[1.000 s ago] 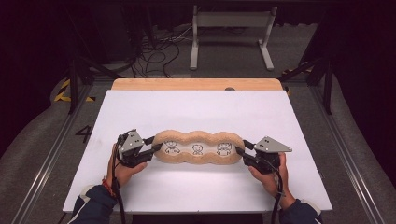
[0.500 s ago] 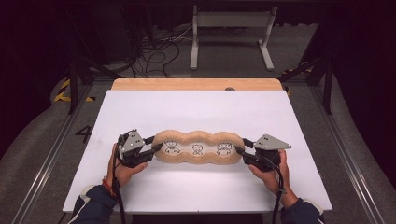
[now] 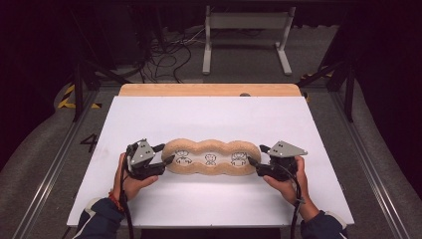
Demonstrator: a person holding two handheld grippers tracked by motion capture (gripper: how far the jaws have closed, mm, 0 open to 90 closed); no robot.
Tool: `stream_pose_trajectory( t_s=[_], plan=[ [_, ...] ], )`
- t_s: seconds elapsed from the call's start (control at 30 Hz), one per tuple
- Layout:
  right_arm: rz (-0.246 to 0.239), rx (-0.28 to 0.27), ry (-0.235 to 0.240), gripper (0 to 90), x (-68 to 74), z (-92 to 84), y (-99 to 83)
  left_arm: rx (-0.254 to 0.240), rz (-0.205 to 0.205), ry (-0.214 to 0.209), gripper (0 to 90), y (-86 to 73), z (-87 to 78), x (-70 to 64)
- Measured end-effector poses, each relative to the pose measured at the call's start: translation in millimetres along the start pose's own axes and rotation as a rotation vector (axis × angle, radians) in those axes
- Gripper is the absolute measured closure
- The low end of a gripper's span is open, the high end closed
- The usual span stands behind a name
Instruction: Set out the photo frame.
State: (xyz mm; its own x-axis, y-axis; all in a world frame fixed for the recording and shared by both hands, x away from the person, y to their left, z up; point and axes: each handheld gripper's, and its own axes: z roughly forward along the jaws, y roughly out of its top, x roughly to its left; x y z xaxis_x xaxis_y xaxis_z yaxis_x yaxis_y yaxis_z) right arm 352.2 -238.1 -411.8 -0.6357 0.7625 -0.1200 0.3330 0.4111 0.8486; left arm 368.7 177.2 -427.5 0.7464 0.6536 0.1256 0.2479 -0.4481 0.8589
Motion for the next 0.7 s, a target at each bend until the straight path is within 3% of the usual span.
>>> stream_pose_trajectory(
  t_s=[0.33, 0.47, 0.57, 0.7],
  plan=[
    [-0.004, 0.012, -0.002, 11.1, 0.9, -0.1, -1.0, 0.027, 0.008, 0.004, 16.0, -4.2, -8.3, -4.8],
    [-0.011, 0.012, -0.005, 7.7, 1.3, -0.8, -1.3, 0.009, -0.003, -0.004, 9.4, -5.7, -11.7, -5.4],
    [-0.020, 0.024, 0.000, 8.3, 1.9, -0.7, -0.6, 0.020, 0.014, 0.002, 6.1, -5.6, -11.6, -5.7],
    [-0.044, 0.035, -0.004, 9.5, 4.5, -1.6, 0.3, 0.022, 0.023, 0.001, 6.2, -5.1, -11.2, -7.9]
  ],
)
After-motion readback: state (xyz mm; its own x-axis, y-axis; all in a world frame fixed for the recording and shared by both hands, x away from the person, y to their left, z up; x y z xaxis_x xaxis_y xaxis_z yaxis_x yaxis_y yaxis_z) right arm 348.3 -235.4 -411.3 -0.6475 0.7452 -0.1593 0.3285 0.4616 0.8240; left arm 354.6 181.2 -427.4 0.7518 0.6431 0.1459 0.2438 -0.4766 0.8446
